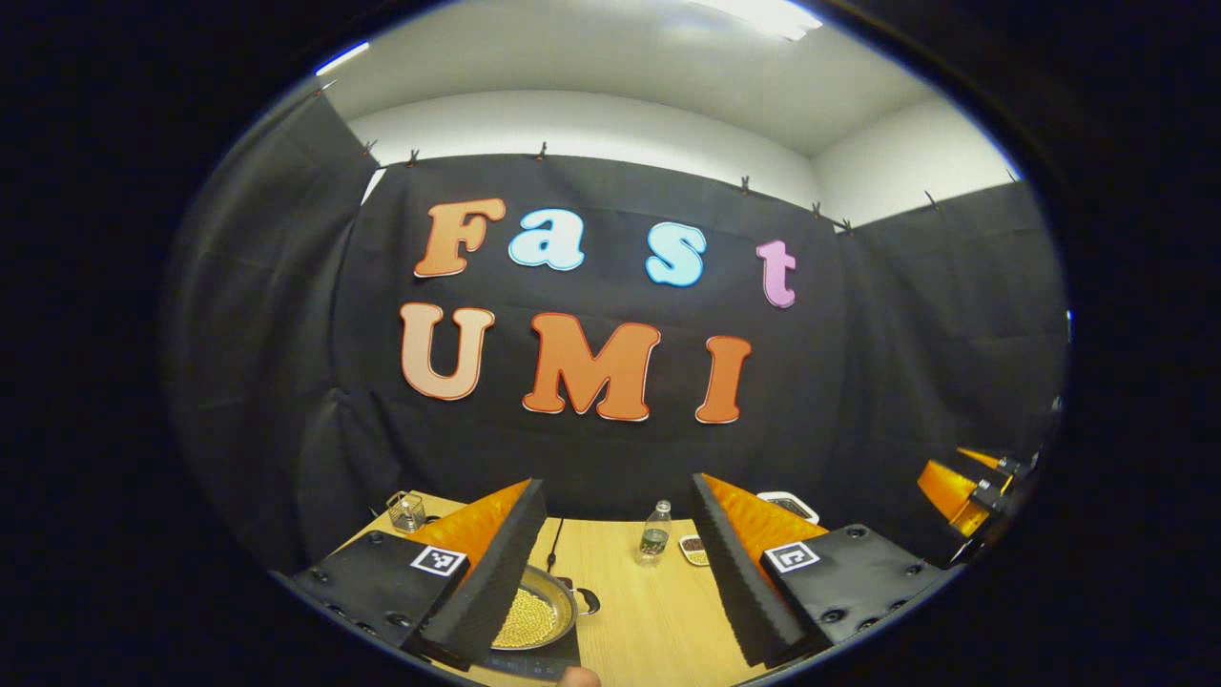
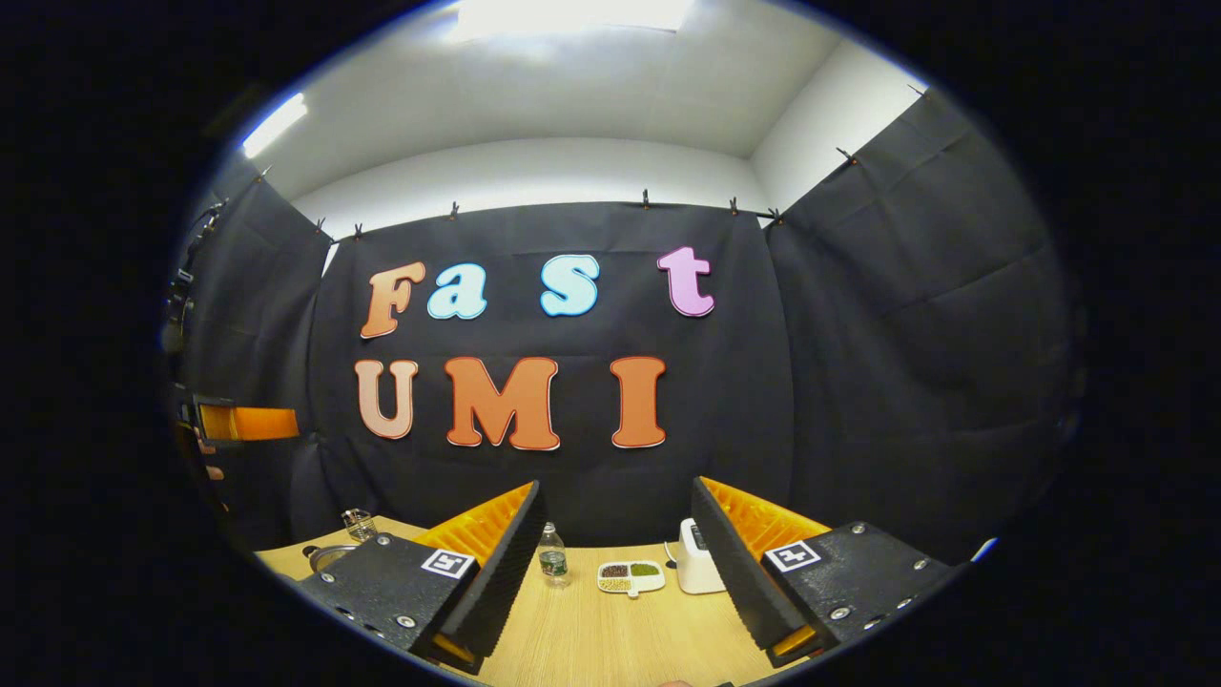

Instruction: First push the handle of the pot to place it horizontally, then grasp the pot with both hands and set it on the induction cooktop.

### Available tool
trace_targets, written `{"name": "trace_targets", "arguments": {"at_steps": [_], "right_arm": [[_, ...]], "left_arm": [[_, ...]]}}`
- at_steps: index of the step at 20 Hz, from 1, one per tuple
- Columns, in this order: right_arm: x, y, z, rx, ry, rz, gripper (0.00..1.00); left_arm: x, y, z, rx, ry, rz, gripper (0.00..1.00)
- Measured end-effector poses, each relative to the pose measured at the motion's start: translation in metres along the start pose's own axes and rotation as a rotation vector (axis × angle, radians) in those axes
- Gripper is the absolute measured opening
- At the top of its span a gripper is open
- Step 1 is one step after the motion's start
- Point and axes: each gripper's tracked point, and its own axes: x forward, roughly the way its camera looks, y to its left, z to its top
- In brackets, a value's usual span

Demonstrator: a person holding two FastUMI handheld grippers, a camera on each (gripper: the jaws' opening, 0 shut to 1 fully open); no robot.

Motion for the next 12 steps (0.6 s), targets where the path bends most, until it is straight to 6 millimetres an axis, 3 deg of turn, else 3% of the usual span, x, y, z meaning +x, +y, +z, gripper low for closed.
{"name": "trace_targets", "arguments": {"at_steps": [2, 4, 6, 7, 12], "right_arm": [[-0.002, -0.004, 0.006, 0.007, -0.019, -0.009, 0.95], [-0.003, -0.006, 0.011, 0.011, -0.038, -0.018, 0.95], [-0.005, -0.004, 0.011, 0.004, -0.041, -0.016, 0.95], [-0.004, -0.004, 0.008, -0.006, -0.036, -0.014, 1.00], [-0.002, -0.011, -0.006, -0.015, 0.005, -0.016, 0.95]], "left_arm": [[-0.006, 0.018, -0.003, 0.053, -0.011, 0.055, 1.00], [-0.015, 0.005, -0.014, 0.025, -0.001, 0.013, 0.96], [-0.022, 0.019, -0.010, 0.062, -0.036, 0.039, 0.97], [-0.023, 0.022, -0.009, 0.075, -0.053, 0.051, 0.97], [-0.021, 0.016, -0.007, 0.088, -0.093, 0.046, 0.97]]}}
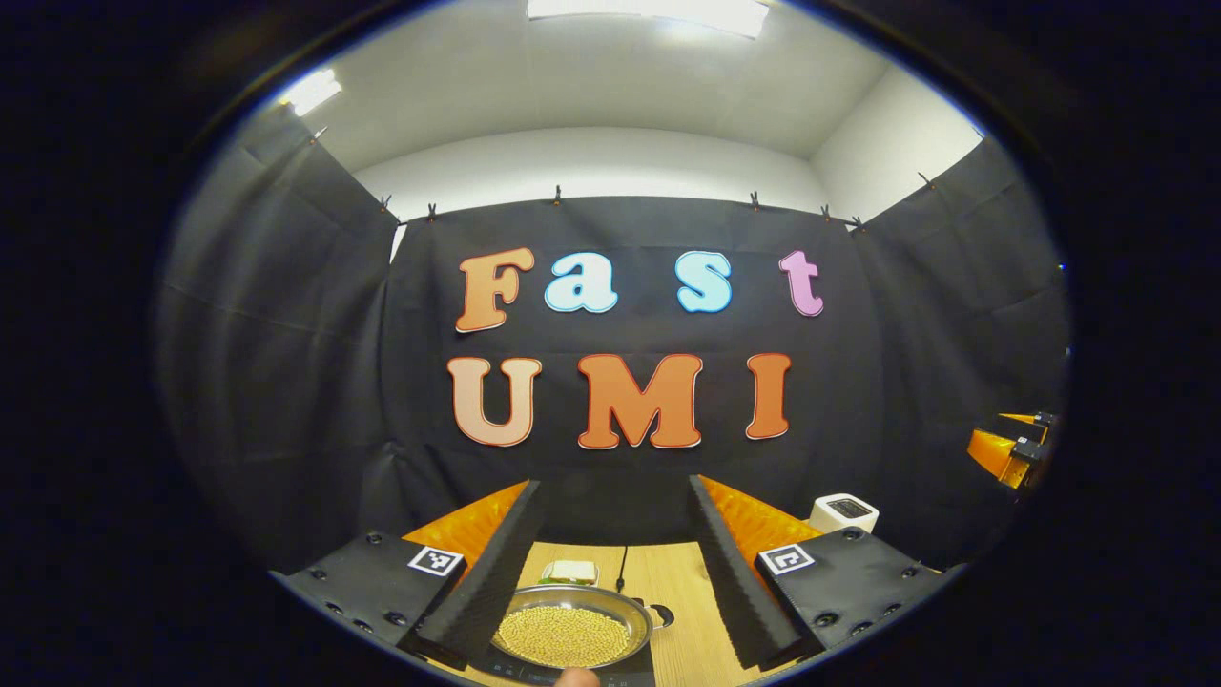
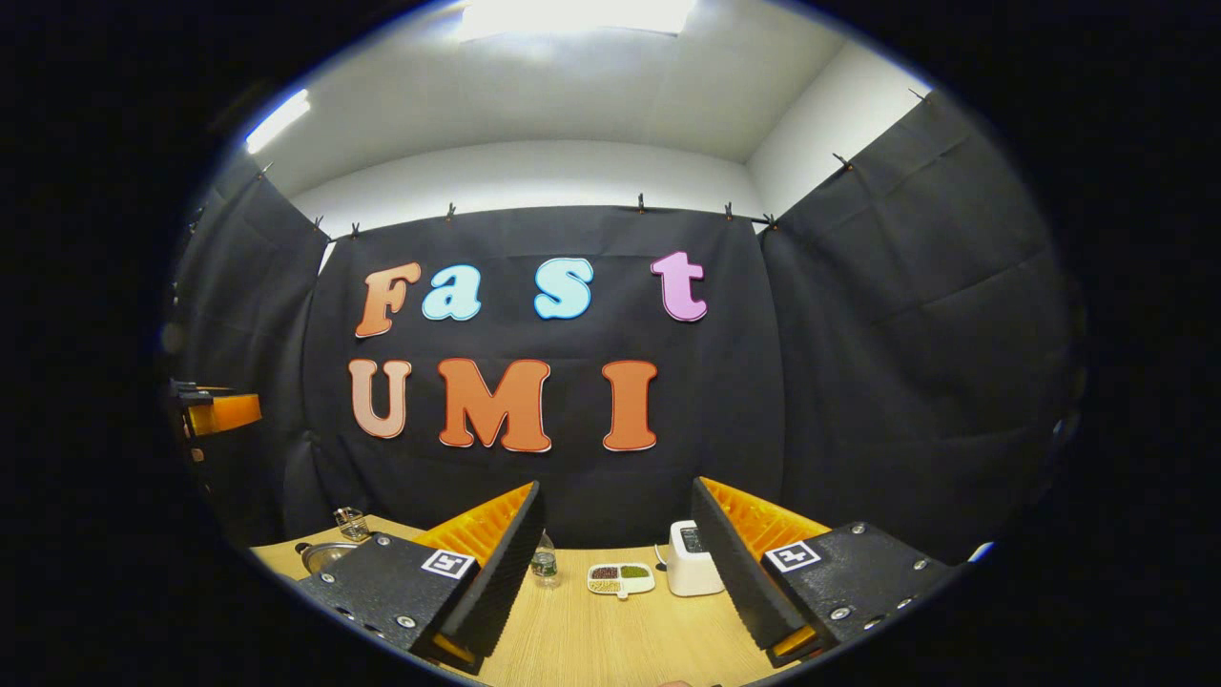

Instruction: First push the handle of the pot to place it horizontally, then grasp the pot with both hands and set it on the induction cooktop.

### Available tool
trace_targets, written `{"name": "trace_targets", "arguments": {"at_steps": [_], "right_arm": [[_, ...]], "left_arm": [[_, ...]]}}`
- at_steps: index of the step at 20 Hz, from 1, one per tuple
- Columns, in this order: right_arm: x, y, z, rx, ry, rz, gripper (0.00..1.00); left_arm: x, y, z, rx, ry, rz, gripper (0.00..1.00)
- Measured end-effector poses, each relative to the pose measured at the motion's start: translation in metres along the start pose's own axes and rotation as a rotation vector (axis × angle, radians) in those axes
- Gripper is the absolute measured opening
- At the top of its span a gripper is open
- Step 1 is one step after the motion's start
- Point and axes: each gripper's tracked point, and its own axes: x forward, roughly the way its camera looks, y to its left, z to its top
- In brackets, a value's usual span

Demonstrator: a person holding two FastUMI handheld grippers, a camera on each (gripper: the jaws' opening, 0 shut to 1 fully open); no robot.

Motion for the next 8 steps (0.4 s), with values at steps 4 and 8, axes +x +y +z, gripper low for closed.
{"name": "trace_targets", "arguments": {"at_steps": [4, 8], "right_arm": [[0.011, -0.009, -0.007, 0.013, 0.019, -0.008, 0.95], [0.019, -0.009, -0.017, 0.007, 0.047, 0.002, 0.95]], "left_arm": [[0.011, -0.005, -0.006, 0.027, -0.013, 0.009, 0.97], [0.022, -0.007, -0.019, 0.002, 0.002, 0.002, 0.97]]}}
